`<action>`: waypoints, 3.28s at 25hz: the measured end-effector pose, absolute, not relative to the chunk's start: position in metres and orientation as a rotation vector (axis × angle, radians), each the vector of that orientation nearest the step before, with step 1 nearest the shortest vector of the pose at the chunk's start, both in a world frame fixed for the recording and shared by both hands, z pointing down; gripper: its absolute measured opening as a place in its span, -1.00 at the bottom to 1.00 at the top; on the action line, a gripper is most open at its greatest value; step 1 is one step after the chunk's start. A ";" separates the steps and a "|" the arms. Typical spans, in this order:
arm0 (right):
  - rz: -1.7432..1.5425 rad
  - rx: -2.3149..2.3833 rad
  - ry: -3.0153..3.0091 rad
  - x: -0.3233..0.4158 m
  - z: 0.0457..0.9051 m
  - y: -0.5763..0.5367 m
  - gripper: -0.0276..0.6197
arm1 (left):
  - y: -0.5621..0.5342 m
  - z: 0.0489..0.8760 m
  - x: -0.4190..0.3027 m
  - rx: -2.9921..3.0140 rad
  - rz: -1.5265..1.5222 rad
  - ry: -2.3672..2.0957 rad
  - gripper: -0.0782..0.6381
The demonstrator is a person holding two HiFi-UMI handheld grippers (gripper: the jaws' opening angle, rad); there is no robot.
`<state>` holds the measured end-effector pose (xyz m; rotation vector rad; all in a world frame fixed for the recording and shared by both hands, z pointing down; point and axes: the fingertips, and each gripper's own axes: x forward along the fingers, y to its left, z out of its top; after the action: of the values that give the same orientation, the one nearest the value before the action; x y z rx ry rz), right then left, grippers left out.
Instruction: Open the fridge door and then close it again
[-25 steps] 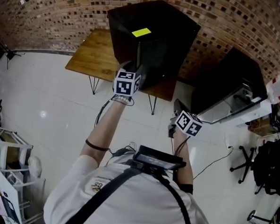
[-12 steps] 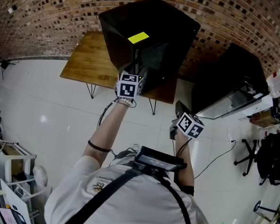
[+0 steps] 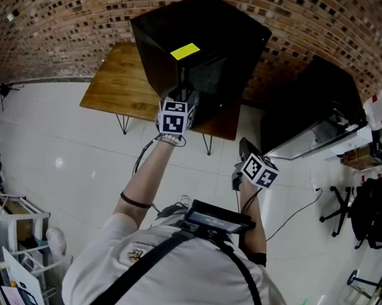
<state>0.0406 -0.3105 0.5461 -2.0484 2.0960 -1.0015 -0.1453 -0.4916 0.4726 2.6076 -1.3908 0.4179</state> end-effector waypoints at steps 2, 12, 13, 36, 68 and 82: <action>-1.003 -2.056 2.088 0.048 0.546 -0.305 -0.90 | -0.490 0.472 -0.146 2.597 0.414 -1.398 -0.30; -1.015 -2.089 2.068 0.080 0.552 -0.270 -0.90 | -0.474 0.469 -0.136 2.576 0.468 -1.408 -0.32; -1.017 -2.092 2.061 0.084 0.553 -0.266 -0.90 | -0.461 0.468 -0.128 2.604 0.466 -1.389 -0.35; -0.936 -2.251 1.751 0.203 0.537 -0.118 -0.90 | -0.279 0.472 0.108 2.835 0.460 -0.749 -0.55; -0.857 -2.427 1.294 0.302 0.529 -0.030 -0.90 | -0.265 0.469 0.287 2.962 0.543 -0.455 -0.75; -0.886 -2.253 1.779 0.224 0.523 -0.120 -0.90 | -0.277 0.483 0.107 2.793 0.417 -0.799 -0.78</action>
<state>0.2237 -0.1204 0.5225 -2.2531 1.7792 -0.8855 0.1065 -0.2765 0.4829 2.7926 -0.7994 0.4171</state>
